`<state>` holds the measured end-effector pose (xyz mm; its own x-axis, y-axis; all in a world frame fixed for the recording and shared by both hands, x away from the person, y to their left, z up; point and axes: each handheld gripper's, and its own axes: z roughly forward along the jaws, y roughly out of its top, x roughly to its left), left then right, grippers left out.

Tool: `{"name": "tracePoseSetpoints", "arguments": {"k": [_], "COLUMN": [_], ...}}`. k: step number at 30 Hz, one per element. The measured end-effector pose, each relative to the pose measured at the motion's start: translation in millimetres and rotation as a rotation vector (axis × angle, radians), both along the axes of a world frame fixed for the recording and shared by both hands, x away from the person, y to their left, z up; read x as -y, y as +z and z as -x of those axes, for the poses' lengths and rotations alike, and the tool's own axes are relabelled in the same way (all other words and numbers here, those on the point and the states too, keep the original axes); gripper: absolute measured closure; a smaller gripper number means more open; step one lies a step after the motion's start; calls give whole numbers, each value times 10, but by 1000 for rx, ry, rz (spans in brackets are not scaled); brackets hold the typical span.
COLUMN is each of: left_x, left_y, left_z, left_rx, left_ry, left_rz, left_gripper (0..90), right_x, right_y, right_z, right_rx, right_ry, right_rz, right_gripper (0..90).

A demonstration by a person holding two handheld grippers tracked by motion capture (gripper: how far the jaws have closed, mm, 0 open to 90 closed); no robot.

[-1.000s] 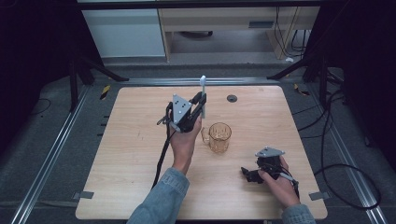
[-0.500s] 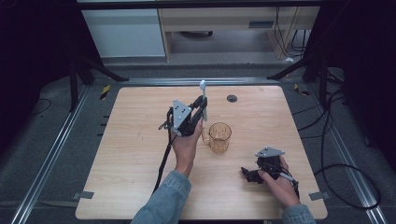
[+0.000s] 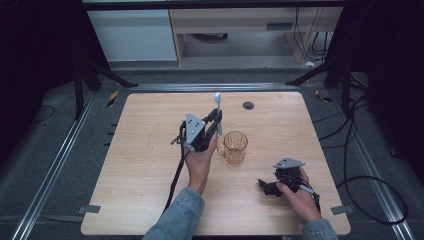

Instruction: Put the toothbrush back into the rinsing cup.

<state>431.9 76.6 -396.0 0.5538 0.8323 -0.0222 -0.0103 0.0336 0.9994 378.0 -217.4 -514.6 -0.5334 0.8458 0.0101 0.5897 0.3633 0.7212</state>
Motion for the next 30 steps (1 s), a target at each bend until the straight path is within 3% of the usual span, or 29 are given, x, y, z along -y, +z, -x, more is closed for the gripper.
{"name": "tracePoseSetpoints", "arguments": {"k": [2,3,30], "left_x": [7,9,42], "left_y": [-39,-51,-331], "left_z": [4,5,-40], "left_rx": [-4,-4,-53], "left_ry": [-2,-2,-3], "left_rz": [-10,-14,-24], "left_gripper": [788,788,788], "right_x": [9,-2,-3], "right_y": [-13,1,1], "right_z": [-11,1,2], "right_rx": [22,-2,-3], "right_ry": [8,-2,-3], "right_rz": [22,-1,-2], "right_gripper": [4,4,4]}}
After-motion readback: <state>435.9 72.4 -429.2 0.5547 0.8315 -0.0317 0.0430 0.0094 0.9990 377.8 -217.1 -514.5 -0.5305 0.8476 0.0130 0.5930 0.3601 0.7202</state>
